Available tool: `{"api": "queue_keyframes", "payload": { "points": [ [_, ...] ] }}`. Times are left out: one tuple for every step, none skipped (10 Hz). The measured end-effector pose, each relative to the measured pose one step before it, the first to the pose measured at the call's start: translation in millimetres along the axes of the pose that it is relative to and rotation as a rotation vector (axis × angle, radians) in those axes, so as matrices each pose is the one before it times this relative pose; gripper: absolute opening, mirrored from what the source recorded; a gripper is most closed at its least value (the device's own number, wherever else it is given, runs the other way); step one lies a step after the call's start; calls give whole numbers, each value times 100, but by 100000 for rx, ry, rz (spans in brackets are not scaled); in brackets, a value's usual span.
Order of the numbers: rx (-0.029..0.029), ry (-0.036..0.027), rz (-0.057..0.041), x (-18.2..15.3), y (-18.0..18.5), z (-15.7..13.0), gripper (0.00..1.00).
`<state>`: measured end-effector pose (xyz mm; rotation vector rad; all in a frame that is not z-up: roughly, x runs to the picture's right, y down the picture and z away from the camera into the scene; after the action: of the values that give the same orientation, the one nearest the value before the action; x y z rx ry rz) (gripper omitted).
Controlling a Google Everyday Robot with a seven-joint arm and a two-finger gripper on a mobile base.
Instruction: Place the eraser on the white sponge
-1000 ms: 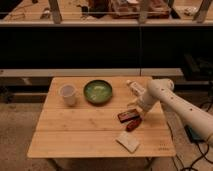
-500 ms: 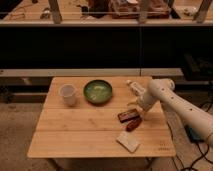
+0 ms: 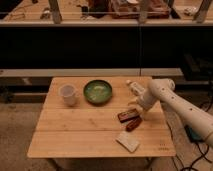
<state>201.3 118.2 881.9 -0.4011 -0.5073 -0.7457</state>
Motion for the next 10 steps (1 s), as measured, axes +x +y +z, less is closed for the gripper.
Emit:
{"api": "queue_keyframes", "payload": {
  "points": [
    [-82, 213, 830, -53, -610, -474, 68],
    [-624, 230, 1128, -47, -766, -518, 68],
    [-694, -253, 686, -62, -544, 3, 68],
    [-362, -940, 777, -84, -675, 213, 68],
    [-296, -1268, 1148, -23, -322, 241, 68],
    [-862, -788, 1141, 0, -196, 304, 68],
    [-2103, -1725, 473, -437, -622, 1239, 68],
    [-774, -1090, -144, -484, -749, 846, 68],
    [-723, -568, 1023, -248, -248, 515, 68],
    [-810, -193, 459, -177, 10, 93, 68]
  ]
}}
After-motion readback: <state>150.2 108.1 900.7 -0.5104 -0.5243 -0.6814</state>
